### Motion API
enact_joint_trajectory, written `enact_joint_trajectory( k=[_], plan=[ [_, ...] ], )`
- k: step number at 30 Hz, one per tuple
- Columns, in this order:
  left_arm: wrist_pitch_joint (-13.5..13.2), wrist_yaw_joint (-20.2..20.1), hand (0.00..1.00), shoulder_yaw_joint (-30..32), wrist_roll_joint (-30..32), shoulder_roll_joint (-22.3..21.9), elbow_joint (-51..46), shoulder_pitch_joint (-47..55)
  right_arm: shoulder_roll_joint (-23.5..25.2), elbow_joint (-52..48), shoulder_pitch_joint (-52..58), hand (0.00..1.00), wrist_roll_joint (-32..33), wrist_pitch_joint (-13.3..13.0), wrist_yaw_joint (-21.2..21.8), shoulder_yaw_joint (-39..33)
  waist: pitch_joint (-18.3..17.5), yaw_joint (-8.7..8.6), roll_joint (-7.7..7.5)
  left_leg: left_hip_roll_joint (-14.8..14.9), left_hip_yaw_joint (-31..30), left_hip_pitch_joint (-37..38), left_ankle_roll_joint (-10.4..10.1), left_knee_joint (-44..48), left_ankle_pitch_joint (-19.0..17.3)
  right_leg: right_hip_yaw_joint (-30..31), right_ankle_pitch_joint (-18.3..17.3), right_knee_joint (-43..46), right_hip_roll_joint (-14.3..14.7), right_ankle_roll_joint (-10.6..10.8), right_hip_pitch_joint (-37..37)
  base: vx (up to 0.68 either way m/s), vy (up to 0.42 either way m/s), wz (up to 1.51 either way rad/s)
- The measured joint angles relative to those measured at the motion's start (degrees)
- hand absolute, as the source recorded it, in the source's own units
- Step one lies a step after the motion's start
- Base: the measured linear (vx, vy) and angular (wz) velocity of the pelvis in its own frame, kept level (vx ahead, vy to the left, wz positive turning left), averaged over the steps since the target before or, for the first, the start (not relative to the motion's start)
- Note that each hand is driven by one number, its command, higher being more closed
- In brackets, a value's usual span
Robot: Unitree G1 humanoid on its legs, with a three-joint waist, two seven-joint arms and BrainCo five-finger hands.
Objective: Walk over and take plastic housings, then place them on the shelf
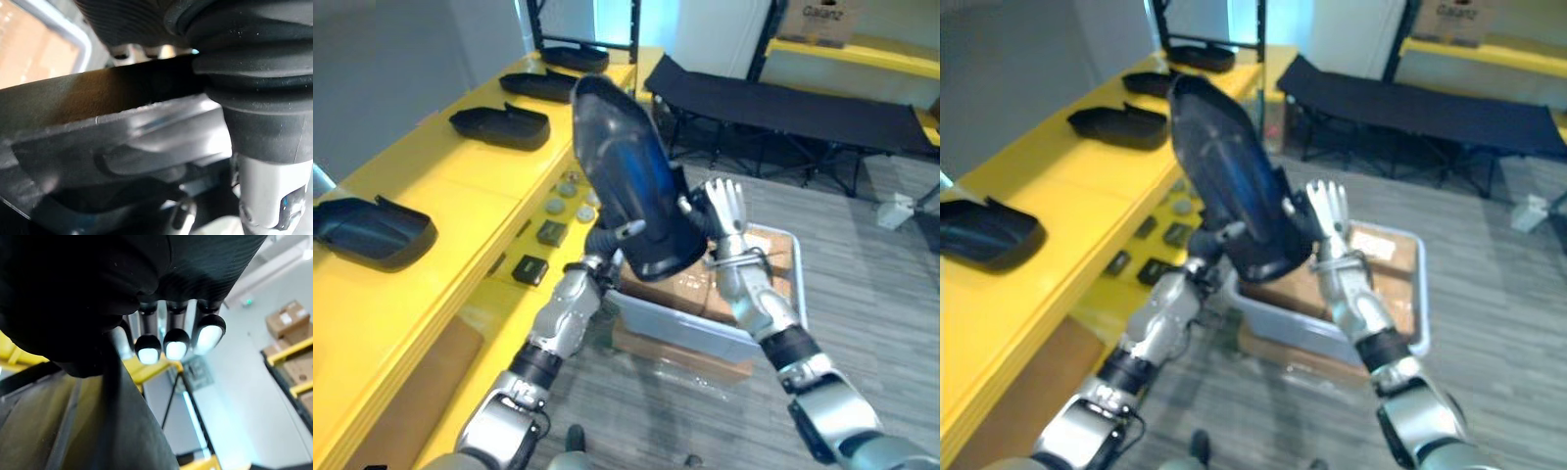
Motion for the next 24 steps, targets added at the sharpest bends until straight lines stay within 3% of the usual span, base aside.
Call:
enact_joint_trajectory(
  k=[7, 14, 24],
  plan=[
    [0.02, 1.54, 1.0, -0.02, -0.1, 0.08, -0.11, 0.61, 1.23, 3.01, 0.53, 1.0, 3.23, 0.02, -0.82, 2.97, -0.03, 0.69, 0.05, 0.15, -0.77, 0.03, -0.11, -0.25, 0.21, -1.14, -0.14, -0.23, 0.25, -0.27, 0.65, -0.05, -0.004, 0.05],
    [-0.19, 5.67, 1.0, 0.89, 4.42, 0.24, -0.12, 3.52, 3.18, 1.27, 2.79, 1.0, 6.03, -1.39, -4.39, 4.35, -0.03, 0.7, 0.05, 0.15, -0.74, 0.02, -0.13, -0.21, 0.2, -1.11, -0.11, -0.71, 0.3, -0.54, 0.58, -0.02, 0.001, 0.0],
    [-0.73, 7.3, 1.0, 2.32, 8.55, -0.12, -0.81, 3.89, 4.11, -1.49, 4.23, 1.0, 7.18, -1.9, -6.68, 5.53, -0.04, 0.69, 0.04, 0.1, -0.64, 0.0, -0.14, 0.0, 0.19, -1.06, 0.63, -1.48, 0.41, -0.19, 0.78, 0.0, 0.0, 0.0]
  ],
)
